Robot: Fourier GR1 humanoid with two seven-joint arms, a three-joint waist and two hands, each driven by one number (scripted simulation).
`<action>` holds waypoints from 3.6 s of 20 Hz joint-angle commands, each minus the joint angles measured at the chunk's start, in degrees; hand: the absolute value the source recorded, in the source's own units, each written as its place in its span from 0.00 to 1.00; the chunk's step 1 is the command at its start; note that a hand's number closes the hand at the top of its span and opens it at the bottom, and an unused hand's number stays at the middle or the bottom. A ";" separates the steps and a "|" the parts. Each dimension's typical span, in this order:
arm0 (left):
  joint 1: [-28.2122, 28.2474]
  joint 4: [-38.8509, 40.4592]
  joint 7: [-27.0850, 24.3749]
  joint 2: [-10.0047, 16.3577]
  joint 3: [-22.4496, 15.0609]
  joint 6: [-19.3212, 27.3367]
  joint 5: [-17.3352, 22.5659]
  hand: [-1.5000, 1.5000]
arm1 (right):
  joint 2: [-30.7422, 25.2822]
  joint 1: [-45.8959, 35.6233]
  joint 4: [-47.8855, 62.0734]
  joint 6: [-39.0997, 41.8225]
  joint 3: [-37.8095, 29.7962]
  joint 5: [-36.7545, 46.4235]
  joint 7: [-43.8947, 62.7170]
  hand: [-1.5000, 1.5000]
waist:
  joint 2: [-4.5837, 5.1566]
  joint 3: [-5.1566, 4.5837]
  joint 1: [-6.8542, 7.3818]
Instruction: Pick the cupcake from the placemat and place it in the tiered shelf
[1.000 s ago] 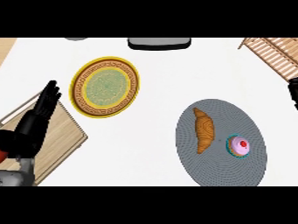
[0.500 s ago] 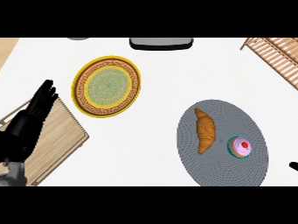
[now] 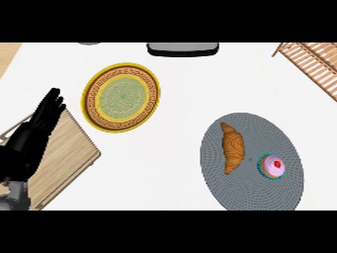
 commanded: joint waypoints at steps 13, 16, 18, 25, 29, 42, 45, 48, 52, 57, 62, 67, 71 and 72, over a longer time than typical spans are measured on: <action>-0.24 -1.06 0.64 -3.09 1.32 -1.77 -2.16 0.50 | 1.96 -12.61 -0.71 2.17 13.72 20.50 21.49 0.00 | 0.26 0.07 1.36; -3.58 0.53 3.76 -3.47 1.85 -2.24 -3.24 0.50 | 4.51 -9.65 -5.04 3.86 14.19 22.58 22.99 0.00 | 0.11 0.07 0.40; -4.00 1.74 2.81 -5.20 1.44 -1.48 -4.83 0.50 | 8.59 -12.69 -4.73 2.07 17.97 27.23 25.57 0.00 | 0.15 0.06 0.53; 1.82 -0.46 -0.41 -4.60 4.00 -4.95 -3.66 0.50 | 10.12 -16.00 -6.57 9.72 20.64 27.78 36.35 0.00 | 0.07 0.03 0.74; -4.10 3.79 1.20 -4.07 6.24 -6.70 -3.47 0.50 | 11.86 -19.30 2.10 12.44 19.82 29.28 32.55 0.00 | 0.20 0.05 0.58; -2.06 2.16 1.03 -7.04 6.88 -6.71 -6.88 0.50 | 15.97 -20.13 3.73 15.28 22.49 42.99 38.65 0.00 | 0.14 0.06 0.54; -2.51 -2.42 5.43 -7.62 6.01 -6.10 -7.52 0.50 | 14.27 -16.70 4.29 17.56 20.42 42.75 35.35 0.00 | 0.10 0.07 0.45; 0.16 -1.69 2.44 -7.18 8.42 -8.85 -6.04 0.50 | 14.68 -18.04 4.29 22.61 17.49 40.72 36.80 0.00 | 0.10 0.06 0.52; -2.36 1.12 2.58 -7.72 8.82 -10.14 -6.28 0.50 | 19.46 -17.78 8.68 17.85 21.03 47.49 34.35 0.00 | 0.14 0.06 0.52; -1.85 1.28 0.99 -10.16 7.50 -8.64 -9.30 0.50 | 20.31 -21.30 15.32 18.98 19.59 48.54 30.22 0.00 | 0.19 0.06 0.63; 1.33 -2.48 2.58 -8.06 10.90 -12.34 -6.18 0.50 | 22.48 -20.49 19.05 17.12 19.46 51.37 27.01 0.00 | 0.14 0.07 0.76; -1.96 1.20 1.04 -10.13 10.16 -10.92 -9.02 0.50 | 21.44 -19.14 24.12 16.24 16.91 52.39 20.02 0.00 | 0.16 0.06 0.55; -2.52 2.17 1.10 -10.87 10.45 -10.93 -9.21 0.50 | 23.83 -19.16 25.09 16.13 17.61 53.36 19.17 0.00 | 0.15 0.06 0.55; -0.16 -5.55 6.49 -12.75 6.83 -9.00 -11.13 0.50 | 20.76 -16.78 23.79 16.84 15.71 52.88 17.14 0.00 | 0.10 0.07 0.57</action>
